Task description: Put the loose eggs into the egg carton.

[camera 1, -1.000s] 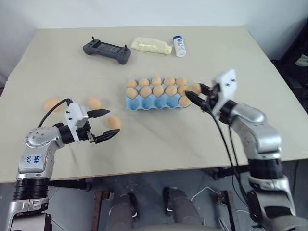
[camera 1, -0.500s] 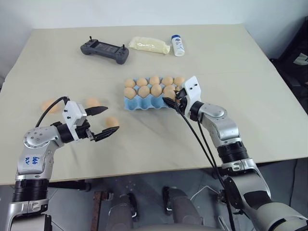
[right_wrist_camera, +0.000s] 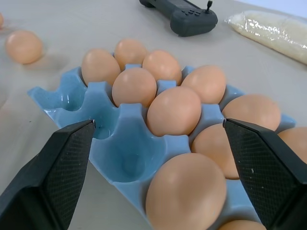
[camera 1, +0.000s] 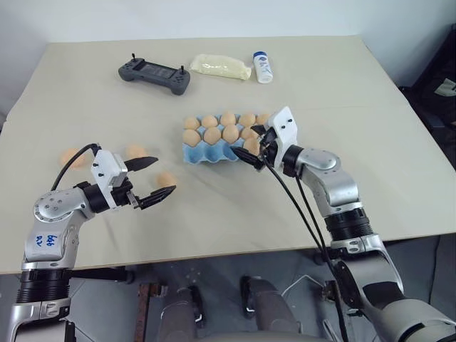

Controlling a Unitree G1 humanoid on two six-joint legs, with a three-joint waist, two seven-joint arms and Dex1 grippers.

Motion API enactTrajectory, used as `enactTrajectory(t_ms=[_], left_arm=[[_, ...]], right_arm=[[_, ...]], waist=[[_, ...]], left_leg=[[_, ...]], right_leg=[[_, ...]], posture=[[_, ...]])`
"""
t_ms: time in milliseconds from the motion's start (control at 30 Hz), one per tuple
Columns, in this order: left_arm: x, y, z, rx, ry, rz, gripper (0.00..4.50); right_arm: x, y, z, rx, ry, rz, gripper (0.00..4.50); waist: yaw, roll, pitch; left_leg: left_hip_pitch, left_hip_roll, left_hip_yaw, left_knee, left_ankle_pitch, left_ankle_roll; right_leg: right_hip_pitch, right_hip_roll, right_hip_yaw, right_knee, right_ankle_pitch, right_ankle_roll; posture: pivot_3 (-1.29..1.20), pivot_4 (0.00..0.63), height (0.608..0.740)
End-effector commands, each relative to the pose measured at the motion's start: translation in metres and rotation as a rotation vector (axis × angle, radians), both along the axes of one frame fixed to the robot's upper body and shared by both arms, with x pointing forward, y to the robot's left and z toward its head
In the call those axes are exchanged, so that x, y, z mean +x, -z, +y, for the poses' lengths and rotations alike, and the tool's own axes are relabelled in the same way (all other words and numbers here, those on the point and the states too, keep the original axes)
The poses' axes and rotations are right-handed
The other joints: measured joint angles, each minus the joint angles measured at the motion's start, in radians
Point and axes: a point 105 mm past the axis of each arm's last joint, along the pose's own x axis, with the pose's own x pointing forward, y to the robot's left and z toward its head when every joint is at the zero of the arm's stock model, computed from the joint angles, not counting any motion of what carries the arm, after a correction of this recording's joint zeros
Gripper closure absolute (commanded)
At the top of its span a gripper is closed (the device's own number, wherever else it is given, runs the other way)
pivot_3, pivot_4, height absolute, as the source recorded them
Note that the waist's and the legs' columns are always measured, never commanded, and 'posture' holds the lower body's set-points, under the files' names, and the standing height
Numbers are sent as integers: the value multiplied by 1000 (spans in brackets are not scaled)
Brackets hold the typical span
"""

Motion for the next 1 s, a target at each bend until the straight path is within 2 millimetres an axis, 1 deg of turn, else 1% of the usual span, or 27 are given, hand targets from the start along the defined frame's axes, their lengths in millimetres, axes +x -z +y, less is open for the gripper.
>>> enactTrajectory(t_ms=[33, 133, 233, 333, 400, 500, 633, 733, 800, 900, 1000], left_arm=[[1, -27, 7, -7, -77, -129, 0], [6, -41, 20, -27, -209, -201, 0], [6, -50, 35, -51, -357, -236, 0], [-1, -51, 50, -93, -529, -238, 0], [-9, -45, 52, -107, -609, -217, 0], [-24, -29, 43, -123, -695, -144, 0], [-34, -21, 27, -177, -782, -91, 0], [-36, -17, 16, -212, -839, -57, 0], [-35, -8, 7, -198, -857, -6, 0], [-32, -4, -6, -196, -859, 25, 0], [-27, 5, -23, -181, -838, 82, 0]], right_arm=[[-18, -34, -7, 31, -123, -117, 30], [-31, -29, -19, -17, -209, -131, 30], [-38, -23, -33, -45, -259, -134, 30], [-48, -18, -45, -48, -358, -105, 30], [-56, -16, -50, -35, -433, -86, 30], [-62, -16, -55, -7, -520, -62, 30], [-68, -4, -56, -82, -617, -20, 30], [-68, -1, -54, -116, -669, -3, 30], [-64, -1, -50, -125, -678, -1, 30], [-59, -2, -45, -130, -684, -2, 30], [-58, -2, -39, -133, -699, -2, 30]], waist=[[1, 0, 0], [3, 0, 0], [2, 0, 0], [0, 0, 0], [1, 0, 0], [2, 0, 0], [3, 0, 0], [3, 0, 0], [2, 0, 0], [0, 0, 0], [1, 0, 0]], left_leg=[[0, 0, 0, 0, 0, 0], [0, 0, 0, -2, 0, 1], [0, 0, 0, -2, 0, 1], [0, -1, 1, -2, 1, 3], [1, 0, 1, -2, 1, 4], [2, 0, 1, -1, 1, 4], [2, 0, 0, 2, -2, 2], [2, 0, -1, 4, -3, 5], [2, -1, -1, 4, -2, 6], [3, -2, -1, 5, -1, 7], [2, -1, -2, 5, -1, 7]], right_leg=[[0, 0, 0, 0, 0, 0], [0, 0, 0, -2, 0, 0], [0, 0, 0, -3, 0, 0], [0, 1, 1, -2, 0, 0], [0, 2, 1, -2, 0, 0], [1, 3, 2, -2, 0, 0], [2, 4, 2, -1, 0, 0], [2, 3, 2, 0, 2, -1], [3, 2, 2, 0, 2, -2], [3, 2, 4, 0, 3, -5], [3, 2, 3, 0, 3, -5]], posture=[[0, 150, 740], [0, 150, 740], [0, 150, 740], [0, 150, 740], [0, 150, 740], [0, 150, 740], [0, 150, 740], [0, 150, 740], [0, 150, 740], [0, 150, 740], [0, 150, 740]])
